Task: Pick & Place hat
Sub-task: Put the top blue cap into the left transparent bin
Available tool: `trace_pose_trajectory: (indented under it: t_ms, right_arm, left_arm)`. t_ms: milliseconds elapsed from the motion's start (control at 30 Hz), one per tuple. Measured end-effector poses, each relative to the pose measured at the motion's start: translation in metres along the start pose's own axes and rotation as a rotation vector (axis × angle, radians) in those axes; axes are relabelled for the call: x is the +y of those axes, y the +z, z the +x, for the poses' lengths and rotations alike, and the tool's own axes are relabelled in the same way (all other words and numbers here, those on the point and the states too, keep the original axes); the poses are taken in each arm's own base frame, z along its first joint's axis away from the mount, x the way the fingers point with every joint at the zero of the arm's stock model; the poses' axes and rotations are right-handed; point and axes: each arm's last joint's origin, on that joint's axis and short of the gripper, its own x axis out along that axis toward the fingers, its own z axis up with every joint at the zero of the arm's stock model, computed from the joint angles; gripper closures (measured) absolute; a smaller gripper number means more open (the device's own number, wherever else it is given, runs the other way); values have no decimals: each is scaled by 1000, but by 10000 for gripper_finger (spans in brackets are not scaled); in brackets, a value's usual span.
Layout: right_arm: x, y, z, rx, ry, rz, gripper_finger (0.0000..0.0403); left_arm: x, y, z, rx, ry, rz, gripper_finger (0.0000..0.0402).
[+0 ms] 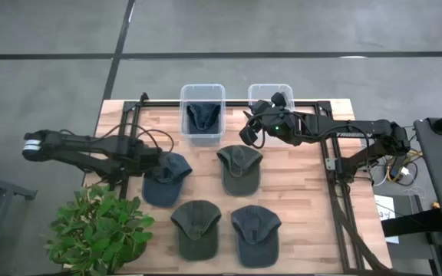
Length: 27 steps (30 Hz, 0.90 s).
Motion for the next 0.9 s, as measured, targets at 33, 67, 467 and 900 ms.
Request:
trace_pose_trajectory:
  t_ms: [33,67,467,900]
  right_arm:
    - [0,0,0,0,0,0,294]
    - [0,0,0,0,0,0,293]
    - [0,0,0,0,0,-1,294]
    - [0,0,0,0,0,-1,290]
  left_arm:
    - [-1,0,1,0,4,-4,270]
    - [-2,0,2,1,9,-5,270]
    - [-12,2,15,14,102,-41,270]
    - [-30,5,34,54,123,-66,270]
